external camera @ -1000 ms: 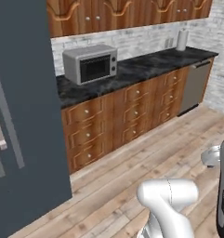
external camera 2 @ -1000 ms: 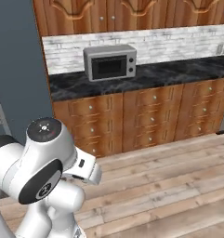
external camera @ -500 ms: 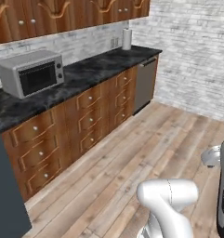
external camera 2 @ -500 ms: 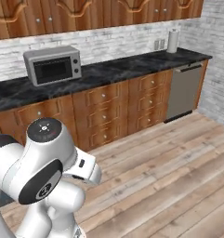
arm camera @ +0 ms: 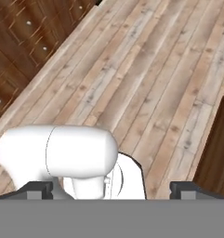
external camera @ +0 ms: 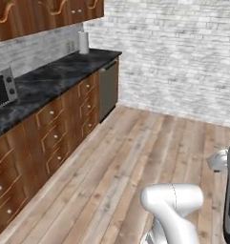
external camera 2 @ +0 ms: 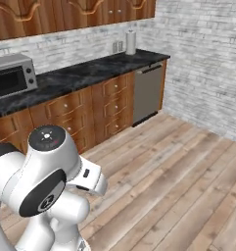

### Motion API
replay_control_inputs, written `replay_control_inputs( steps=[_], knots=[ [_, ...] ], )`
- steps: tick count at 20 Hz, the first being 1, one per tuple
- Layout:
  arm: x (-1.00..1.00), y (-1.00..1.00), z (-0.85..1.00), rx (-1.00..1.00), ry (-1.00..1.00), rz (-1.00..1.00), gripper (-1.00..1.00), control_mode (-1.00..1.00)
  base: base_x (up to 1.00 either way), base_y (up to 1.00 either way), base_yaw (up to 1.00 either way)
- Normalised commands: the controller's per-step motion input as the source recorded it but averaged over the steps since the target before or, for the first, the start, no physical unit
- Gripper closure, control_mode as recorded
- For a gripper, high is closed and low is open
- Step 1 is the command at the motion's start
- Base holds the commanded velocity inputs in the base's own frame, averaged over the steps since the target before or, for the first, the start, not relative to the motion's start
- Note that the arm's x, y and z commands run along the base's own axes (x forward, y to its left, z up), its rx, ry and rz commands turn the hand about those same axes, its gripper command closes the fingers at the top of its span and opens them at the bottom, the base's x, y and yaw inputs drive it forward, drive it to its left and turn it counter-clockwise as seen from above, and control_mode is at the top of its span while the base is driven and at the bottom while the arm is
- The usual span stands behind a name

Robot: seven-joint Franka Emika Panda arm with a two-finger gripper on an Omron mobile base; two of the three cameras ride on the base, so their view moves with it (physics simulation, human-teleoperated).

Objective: Four empty soda cans are scattered around the kitchen. Gather all the cans and cluster them next to the stove for recycling.

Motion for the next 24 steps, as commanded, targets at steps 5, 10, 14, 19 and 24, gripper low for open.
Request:
replay_control_inputs(
  steps=[5, 10, 14, 19, 24],
  knots=[
    [0.00, 0.00, 0.00, 0.00, 0.00, 0.00, -1.00, 1.00, 0.99, 0.56, -0.21],
    [0.00, 0.00, 0.00, 0.00, 0.00, 0.00, -1.00, 1.00, 0.80, -0.04, -0.37],
    [0.00, 0.00, 0.00, 0.00, 0.00, 0.00, -1.00, 1.00, 0.79, -0.13, -0.36],
    [0.00, 0.00, 0.00, 0.00, 0.00, 0.00, -1.00, 1.00, 0.98, 0.04, -0.31],
    [0.00, 0.00, 0.00, 0.00, 0.00, 0.00, -1.00, 1.00, 1.00, 0.22, -0.27]
  ],
)
